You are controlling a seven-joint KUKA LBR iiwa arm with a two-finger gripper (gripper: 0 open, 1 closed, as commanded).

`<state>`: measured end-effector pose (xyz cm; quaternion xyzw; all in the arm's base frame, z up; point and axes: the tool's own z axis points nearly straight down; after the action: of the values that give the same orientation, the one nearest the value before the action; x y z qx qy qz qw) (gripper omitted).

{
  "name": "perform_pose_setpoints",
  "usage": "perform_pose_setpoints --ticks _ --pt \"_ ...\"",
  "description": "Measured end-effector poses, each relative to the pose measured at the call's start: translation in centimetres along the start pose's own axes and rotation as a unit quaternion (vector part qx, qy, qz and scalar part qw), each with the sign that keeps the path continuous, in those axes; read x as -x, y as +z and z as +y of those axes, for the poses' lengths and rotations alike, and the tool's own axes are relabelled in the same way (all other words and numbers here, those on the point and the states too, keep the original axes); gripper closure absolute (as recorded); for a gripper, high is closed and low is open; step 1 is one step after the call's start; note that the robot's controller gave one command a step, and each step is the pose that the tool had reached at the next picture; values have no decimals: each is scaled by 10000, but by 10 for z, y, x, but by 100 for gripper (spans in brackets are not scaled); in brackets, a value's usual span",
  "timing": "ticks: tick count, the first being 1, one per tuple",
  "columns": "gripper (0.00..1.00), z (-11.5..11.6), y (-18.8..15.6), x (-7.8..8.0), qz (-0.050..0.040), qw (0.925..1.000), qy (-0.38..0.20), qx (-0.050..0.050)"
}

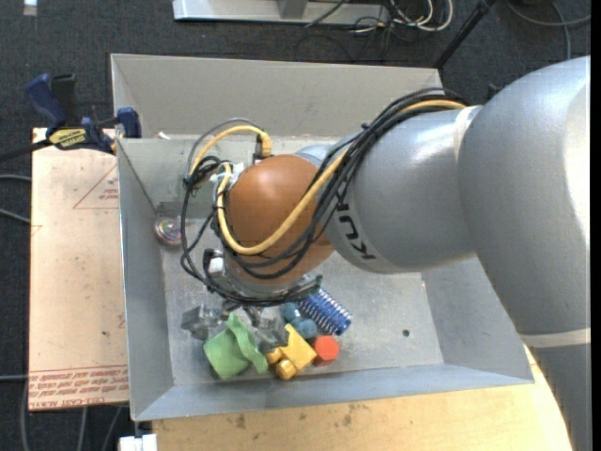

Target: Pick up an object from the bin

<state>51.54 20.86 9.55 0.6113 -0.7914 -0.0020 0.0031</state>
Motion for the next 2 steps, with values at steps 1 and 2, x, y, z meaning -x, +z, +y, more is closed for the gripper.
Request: perform_pose_setpoints --ticks 1,2 --pt "100 -2 -4 2 -34 10000 5 -37" --pt "100 -18 -135 24 -58 9998 -174 -77"
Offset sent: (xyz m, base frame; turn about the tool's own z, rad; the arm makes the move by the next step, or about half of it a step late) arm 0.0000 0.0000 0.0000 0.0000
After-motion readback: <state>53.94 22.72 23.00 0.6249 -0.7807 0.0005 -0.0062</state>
